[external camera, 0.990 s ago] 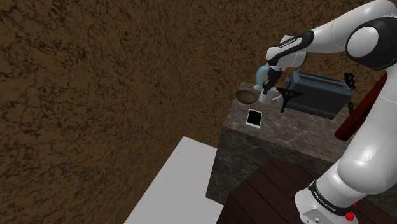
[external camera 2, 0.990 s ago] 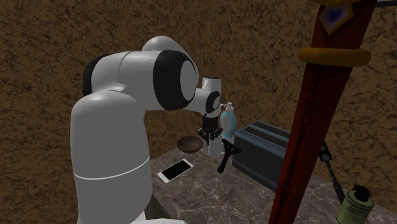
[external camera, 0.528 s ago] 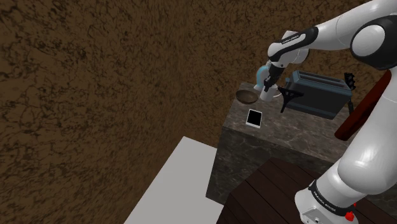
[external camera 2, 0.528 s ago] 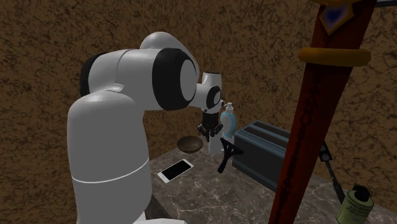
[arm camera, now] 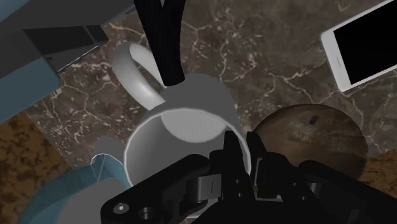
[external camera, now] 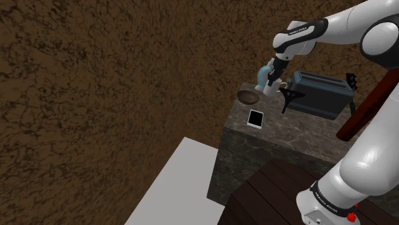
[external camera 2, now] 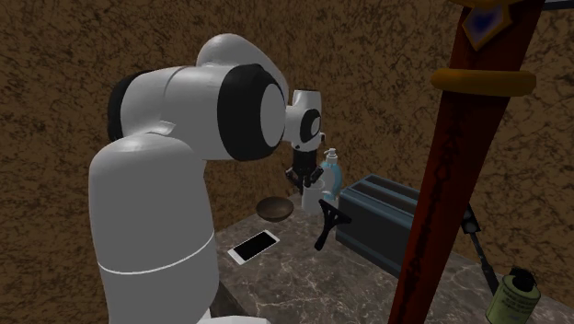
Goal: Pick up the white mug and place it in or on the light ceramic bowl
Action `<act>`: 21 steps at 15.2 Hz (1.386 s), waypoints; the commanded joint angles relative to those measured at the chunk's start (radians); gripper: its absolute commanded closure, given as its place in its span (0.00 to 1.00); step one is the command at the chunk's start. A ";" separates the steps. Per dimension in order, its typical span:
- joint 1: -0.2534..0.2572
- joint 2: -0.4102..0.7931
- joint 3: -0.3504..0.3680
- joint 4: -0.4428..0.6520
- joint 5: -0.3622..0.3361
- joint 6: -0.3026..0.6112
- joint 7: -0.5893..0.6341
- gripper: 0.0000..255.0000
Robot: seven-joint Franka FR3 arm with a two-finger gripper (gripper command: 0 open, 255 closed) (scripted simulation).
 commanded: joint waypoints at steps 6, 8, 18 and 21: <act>0.004 -0.030 -0.002 0.061 -0.020 -0.087 0.016 1.00; 0.004 -0.036 -0.003 0.081 -0.024 -0.113 0.019 1.00; 0.105 -0.070 0.074 0.147 -0.061 -0.202 0.214 1.00; 0.129 -0.066 0.094 0.171 -0.064 -0.221 0.260 1.00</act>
